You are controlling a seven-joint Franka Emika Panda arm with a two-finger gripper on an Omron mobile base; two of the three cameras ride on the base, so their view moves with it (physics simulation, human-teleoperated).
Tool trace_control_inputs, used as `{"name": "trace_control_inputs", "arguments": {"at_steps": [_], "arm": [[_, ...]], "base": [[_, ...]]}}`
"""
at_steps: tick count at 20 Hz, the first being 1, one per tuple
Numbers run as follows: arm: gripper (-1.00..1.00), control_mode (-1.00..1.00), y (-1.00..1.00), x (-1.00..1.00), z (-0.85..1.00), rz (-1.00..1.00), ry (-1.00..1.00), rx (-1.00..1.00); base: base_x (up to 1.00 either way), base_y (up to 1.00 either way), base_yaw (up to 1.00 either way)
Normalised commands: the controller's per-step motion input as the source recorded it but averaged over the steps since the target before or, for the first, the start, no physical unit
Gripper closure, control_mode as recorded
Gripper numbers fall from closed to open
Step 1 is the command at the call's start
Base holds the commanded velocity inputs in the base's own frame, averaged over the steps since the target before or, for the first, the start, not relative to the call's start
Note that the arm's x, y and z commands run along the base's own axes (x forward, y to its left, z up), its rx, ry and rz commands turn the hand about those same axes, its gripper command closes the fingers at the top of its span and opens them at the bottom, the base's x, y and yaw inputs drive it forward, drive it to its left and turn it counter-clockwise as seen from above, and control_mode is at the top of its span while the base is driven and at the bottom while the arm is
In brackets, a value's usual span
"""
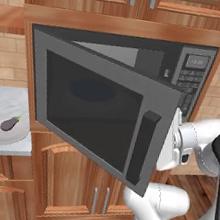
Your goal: Pick the eggplant from the counter and place it in the microwave. Then turn on the microwave.
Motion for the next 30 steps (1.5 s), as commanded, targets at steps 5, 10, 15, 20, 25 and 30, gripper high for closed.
{"name": "trace_control_inputs", "arguments": {"at_steps": [5,10,15,20,25,30], "arm": [[-1.00,-1.00,0.25,-0.20,-0.02,0.07,0.01,0.06],[-1.00,-1.00,0.29,-0.24,-0.04,0.06,0.00,0.06],[-1.00,-1.00,0.30,-0.24,-0.05,0.06,0.00,0.07],[-1.00,-1.00,0.33,-0.25,-0.06,0.07,0.00,0.06],[-1.00,-1.00,0.34,-0.27,-0.07,0.07,0.00,0.05],[-1.00,-1.00,0.35,-0.25,-0.07,0.07,0.00,0.06]], "base": [[0.00,0.00,0.00],[0.00,0.00,0.00],[0.00,0.00,0.00],[0.00,0.00,0.00],[0.00,0.00,0.00],[0.00,0.00,0.00]]}}
